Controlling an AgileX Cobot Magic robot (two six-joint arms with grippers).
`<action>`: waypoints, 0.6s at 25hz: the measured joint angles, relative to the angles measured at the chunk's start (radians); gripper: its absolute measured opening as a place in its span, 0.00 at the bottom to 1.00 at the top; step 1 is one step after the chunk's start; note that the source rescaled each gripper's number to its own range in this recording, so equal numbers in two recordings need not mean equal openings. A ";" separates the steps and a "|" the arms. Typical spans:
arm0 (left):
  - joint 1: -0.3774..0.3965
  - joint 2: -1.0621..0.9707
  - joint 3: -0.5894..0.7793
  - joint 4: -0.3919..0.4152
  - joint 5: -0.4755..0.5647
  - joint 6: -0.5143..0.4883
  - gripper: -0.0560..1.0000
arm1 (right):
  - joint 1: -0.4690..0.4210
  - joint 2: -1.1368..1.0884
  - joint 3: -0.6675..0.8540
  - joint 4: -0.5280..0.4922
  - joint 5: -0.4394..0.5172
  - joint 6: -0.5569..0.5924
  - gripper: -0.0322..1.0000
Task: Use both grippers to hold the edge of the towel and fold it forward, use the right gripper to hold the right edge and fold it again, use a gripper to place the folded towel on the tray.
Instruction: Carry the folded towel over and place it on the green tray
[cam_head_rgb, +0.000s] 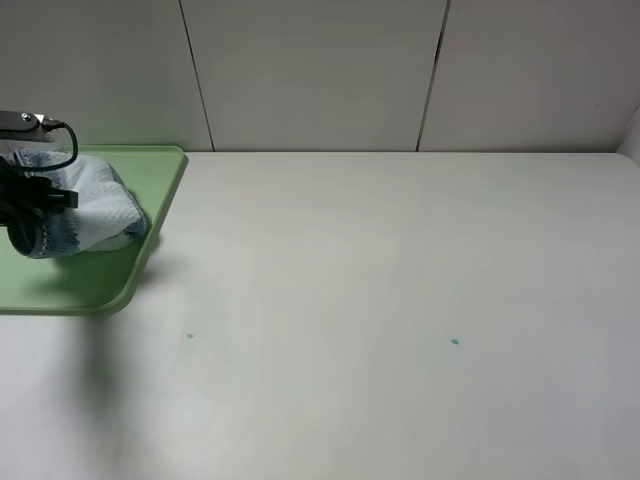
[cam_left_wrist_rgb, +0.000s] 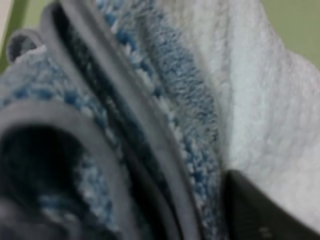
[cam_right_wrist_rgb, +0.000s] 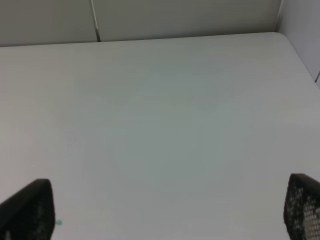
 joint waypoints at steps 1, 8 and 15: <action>0.000 0.000 0.000 0.000 0.000 0.015 0.61 | 0.000 0.000 0.000 0.000 0.000 0.000 1.00; 0.000 0.000 0.000 0.000 0.000 0.045 0.97 | 0.000 0.000 0.000 0.000 0.000 0.000 1.00; 0.000 0.000 0.000 0.000 0.000 0.045 1.00 | 0.000 0.000 0.000 0.000 0.000 0.000 1.00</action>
